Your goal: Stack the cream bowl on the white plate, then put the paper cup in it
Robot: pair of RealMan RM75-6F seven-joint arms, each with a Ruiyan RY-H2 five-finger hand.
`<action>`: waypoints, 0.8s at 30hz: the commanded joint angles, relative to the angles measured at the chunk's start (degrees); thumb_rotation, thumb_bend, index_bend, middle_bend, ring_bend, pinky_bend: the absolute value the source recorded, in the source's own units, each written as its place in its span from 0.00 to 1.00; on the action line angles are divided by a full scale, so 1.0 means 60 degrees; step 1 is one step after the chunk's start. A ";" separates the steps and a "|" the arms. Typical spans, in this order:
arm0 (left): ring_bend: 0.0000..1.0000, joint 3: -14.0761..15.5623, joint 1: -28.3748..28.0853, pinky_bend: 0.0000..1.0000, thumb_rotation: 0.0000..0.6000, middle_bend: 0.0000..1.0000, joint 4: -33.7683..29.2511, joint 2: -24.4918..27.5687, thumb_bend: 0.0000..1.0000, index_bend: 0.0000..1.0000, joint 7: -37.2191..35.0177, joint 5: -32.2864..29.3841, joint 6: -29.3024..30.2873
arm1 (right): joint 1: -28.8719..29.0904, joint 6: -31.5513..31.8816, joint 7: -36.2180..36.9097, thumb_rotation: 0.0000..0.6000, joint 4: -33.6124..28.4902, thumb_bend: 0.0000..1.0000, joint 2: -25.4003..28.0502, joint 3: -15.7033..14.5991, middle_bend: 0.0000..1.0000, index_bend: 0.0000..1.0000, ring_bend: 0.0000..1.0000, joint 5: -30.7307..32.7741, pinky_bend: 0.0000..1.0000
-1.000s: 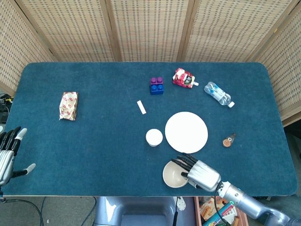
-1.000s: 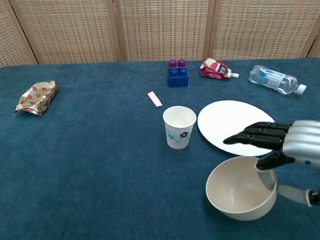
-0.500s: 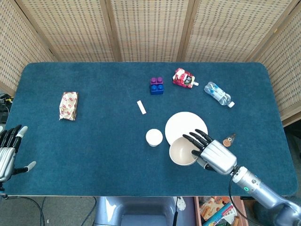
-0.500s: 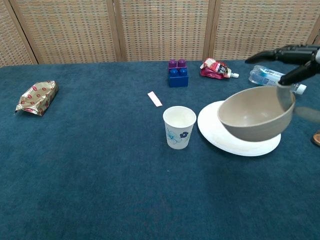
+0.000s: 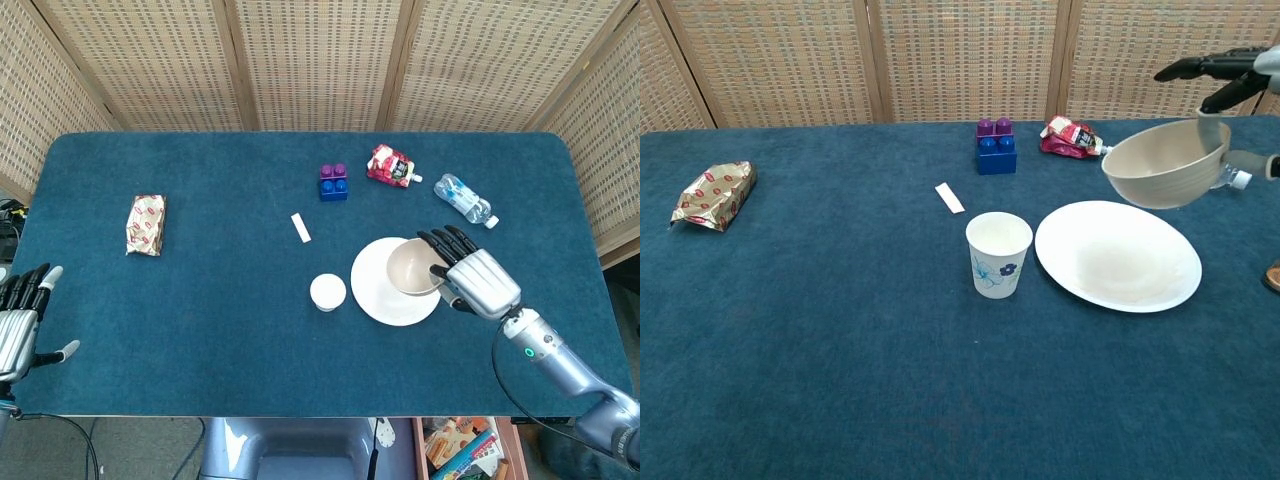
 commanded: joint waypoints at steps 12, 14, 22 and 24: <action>0.00 -0.0212 -0.0314 0.00 1.00 0.00 0.0079 -0.0227 0.00 0.00 0.0460 -0.0758 -0.0484 | 0.0942 -0.1295 0.0421 1.00 0.2437 0.52 -0.1860 0.0290 0.00 0.61 0.00 0.0795 0.00; 0.00 -0.0214 -0.0332 0.00 1.00 0.00 0.0102 -0.0269 0.00 0.00 0.0524 -0.0827 -0.0511 | 0.1044 -0.1491 0.0366 1.00 0.2617 0.52 -0.2022 0.0283 0.00 0.61 0.00 0.0872 0.00; 0.00 -0.0197 -0.0355 0.00 1.00 0.00 0.0127 -0.0352 0.00 0.00 0.0674 -0.0922 -0.0491 | 0.1152 -0.1643 0.0262 1.00 0.2949 0.52 -0.2417 0.0139 0.00 0.61 0.00 0.0940 0.00; 0.00 -0.0181 -0.0359 0.00 1.00 0.00 0.0138 -0.0363 0.00 0.00 0.0689 -0.0923 -0.0497 | 0.1166 -0.1664 0.0189 1.00 0.3013 0.52 -0.2485 0.0108 0.00 0.61 0.00 0.0952 0.00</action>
